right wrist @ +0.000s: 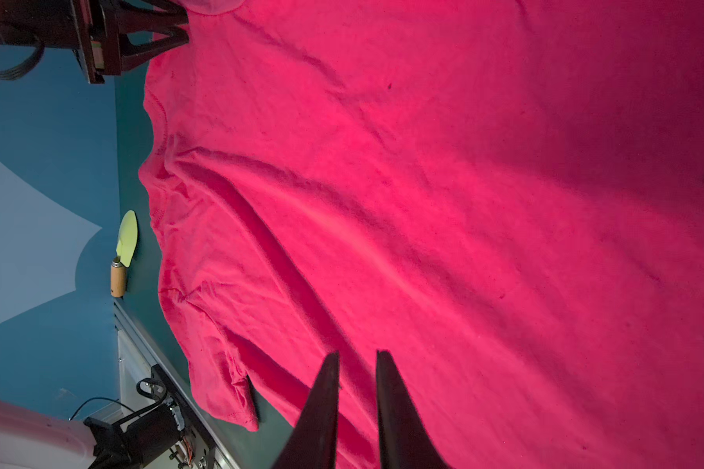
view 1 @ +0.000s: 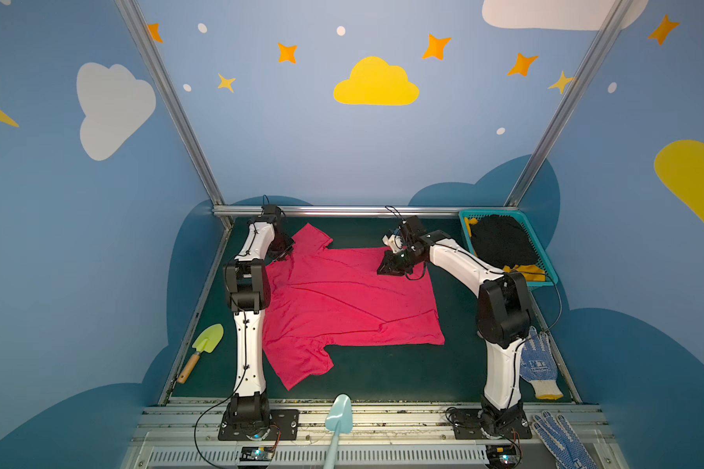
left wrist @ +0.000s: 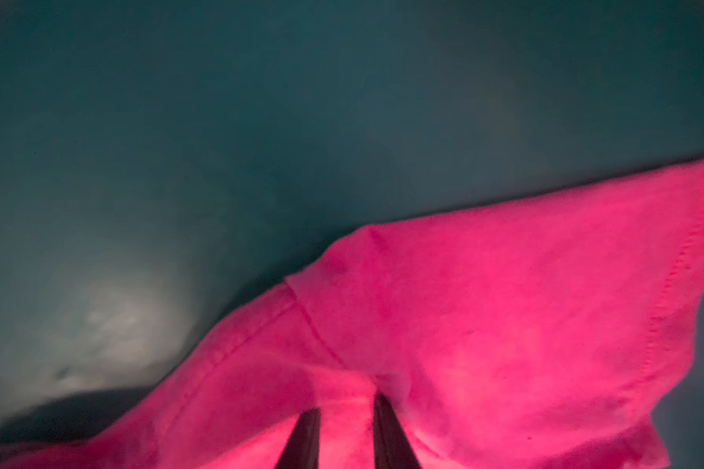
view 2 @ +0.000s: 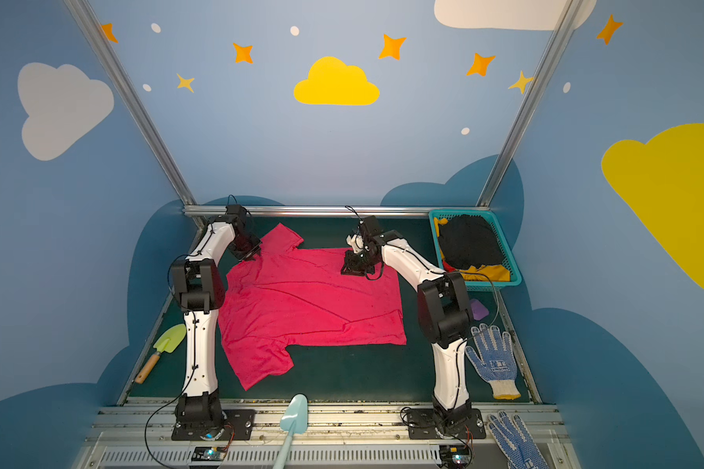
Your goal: Fold and stack the t-shirts
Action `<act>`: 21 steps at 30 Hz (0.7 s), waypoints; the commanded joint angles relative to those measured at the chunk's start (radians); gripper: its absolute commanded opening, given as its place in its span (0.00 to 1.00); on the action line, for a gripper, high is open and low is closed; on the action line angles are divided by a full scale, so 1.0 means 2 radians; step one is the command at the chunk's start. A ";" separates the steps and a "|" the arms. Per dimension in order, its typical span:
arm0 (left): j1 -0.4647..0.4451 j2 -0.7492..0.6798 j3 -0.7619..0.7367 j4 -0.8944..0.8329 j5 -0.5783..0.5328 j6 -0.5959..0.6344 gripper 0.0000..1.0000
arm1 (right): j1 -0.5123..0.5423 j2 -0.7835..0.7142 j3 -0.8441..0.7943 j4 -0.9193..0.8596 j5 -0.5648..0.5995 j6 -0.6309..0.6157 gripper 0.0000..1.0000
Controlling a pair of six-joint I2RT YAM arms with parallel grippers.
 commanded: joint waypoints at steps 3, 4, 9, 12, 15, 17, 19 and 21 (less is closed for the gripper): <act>-0.006 0.054 0.053 -0.025 0.049 0.000 0.25 | -0.011 -0.009 0.007 -0.012 0.011 -0.008 0.23; -0.007 0.051 0.053 -0.020 0.051 0.000 0.25 | -0.014 -0.008 0.009 -0.013 0.013 -0.008 0.24; -0.011 0.028 0.062 0.006 0.073 0.002 0.30 | -0.047 0.019 0.042 -0.017 0.025 -0.012 0.28; -0.011 0.002 0.062 0.011 0.076 0.010 0.35 | -0.075 0.044 0.079 -0.024 0.045 -0.011 0.32; -0.009 -0.022 0.062 0.016 0.066 0.022 0.46 | -0.102 0.080 0.129 -0.038 0.056 -0.009 0.35; -0.004 -0.032 0.063 0.018 0.059 0.029 0.52 | -0.118 0.109 0.170 -0.052 0.059 -0.005 0.39; 0.002 -0.035 0.065 0.019 0.054 0.035 0.59 | -0.128 0.134 0.202 -0.060 0.059 -0.002 0.41; 0.009 -0.032 0.068 0.020 0.055 0.039 0.65 | -0.138 0.155 0.227 -0.062 0.058 0.001 0.43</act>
